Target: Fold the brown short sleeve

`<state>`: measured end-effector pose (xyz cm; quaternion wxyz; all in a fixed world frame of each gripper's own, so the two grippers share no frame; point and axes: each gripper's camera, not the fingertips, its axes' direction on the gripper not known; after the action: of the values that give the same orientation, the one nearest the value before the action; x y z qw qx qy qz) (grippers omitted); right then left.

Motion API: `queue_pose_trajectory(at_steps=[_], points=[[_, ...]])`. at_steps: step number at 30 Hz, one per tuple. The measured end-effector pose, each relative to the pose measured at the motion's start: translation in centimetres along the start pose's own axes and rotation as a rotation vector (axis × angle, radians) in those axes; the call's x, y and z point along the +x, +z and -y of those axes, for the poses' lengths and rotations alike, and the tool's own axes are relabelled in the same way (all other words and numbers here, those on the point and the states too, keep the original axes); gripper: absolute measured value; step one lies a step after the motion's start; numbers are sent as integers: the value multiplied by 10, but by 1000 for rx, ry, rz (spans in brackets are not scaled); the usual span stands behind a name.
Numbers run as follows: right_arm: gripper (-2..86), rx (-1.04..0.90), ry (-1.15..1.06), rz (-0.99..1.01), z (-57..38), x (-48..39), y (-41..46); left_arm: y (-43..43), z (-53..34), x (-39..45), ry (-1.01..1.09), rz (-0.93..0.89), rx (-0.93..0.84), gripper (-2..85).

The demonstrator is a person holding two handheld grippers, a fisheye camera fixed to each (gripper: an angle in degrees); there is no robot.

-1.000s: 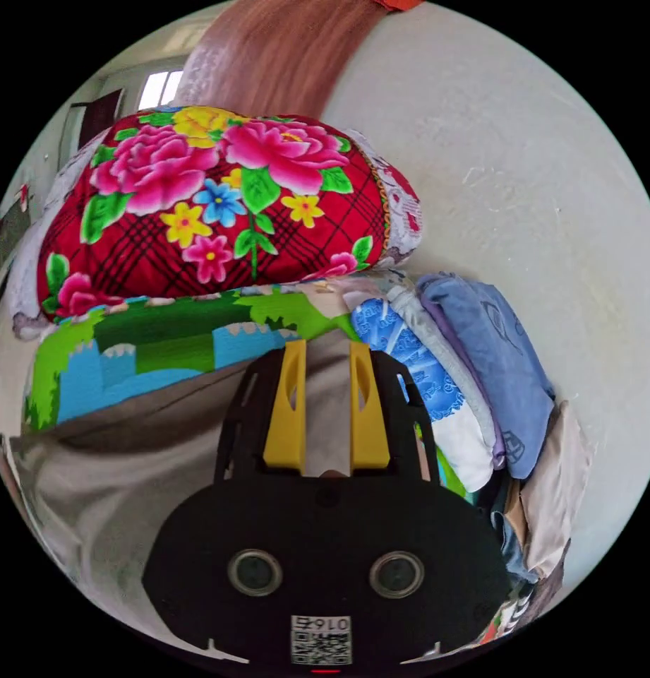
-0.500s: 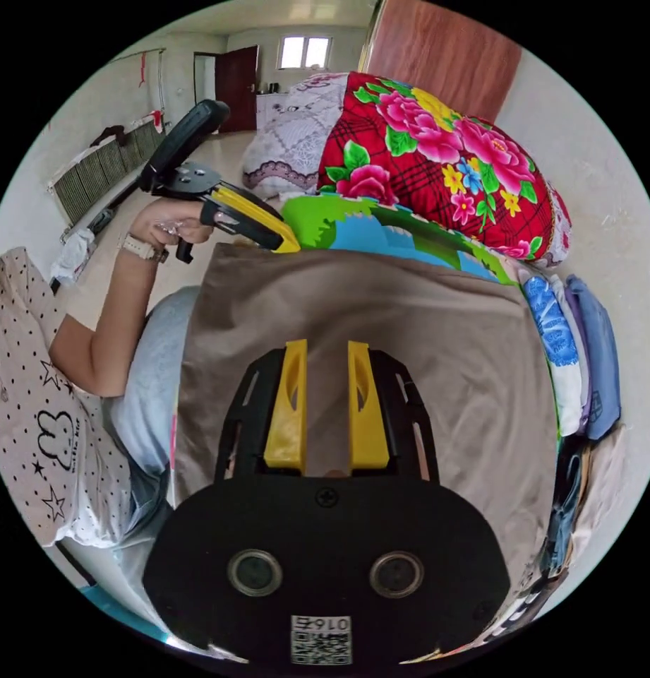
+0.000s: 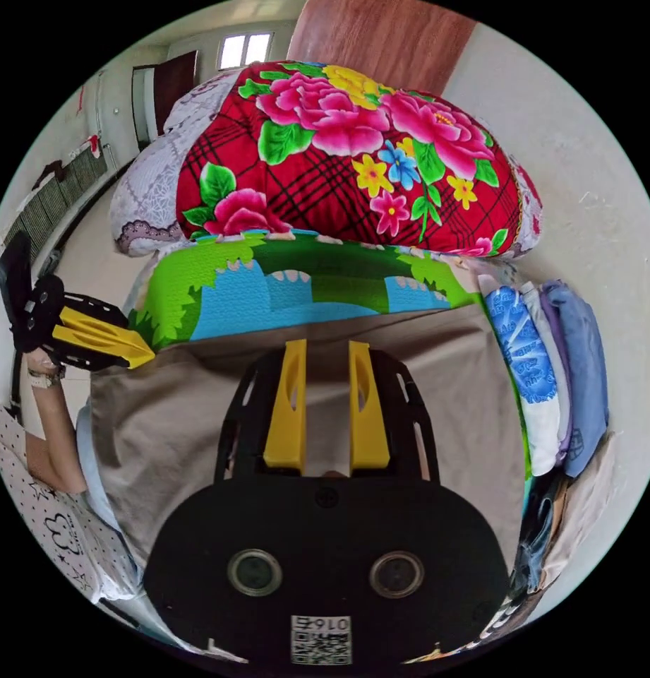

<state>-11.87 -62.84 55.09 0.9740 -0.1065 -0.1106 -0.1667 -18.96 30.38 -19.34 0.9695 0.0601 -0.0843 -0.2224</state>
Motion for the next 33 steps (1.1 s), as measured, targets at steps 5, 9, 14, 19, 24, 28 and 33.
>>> queue_pose_trajectory(at_steps=[5,9,14,19,24,28,33], points=[[7,41,17,65,-8,5,2,3,-1,-1,-33,-25,14,-10],[0,80,-18,45,-13,-3,-6,4,-2,3,-52,-11,28,-10],[9,86,-75,41,-18,-8,-18,4,-8,7,-66,-18,51,-10],[64,18,-98,106,-28,-10,-15,3,-15,8,-98,-38,82,-10],[10,52,-152,103,-50,-23,-20,6,-22,16,-84,-59,101,-10],[0,66,-171,74,-63,-31,-35,8,-29,20,-90,-71,111,-10],[-1,169,-97,119,-83,-28,-65,13,-39,32,-72,-92,127,-10]])
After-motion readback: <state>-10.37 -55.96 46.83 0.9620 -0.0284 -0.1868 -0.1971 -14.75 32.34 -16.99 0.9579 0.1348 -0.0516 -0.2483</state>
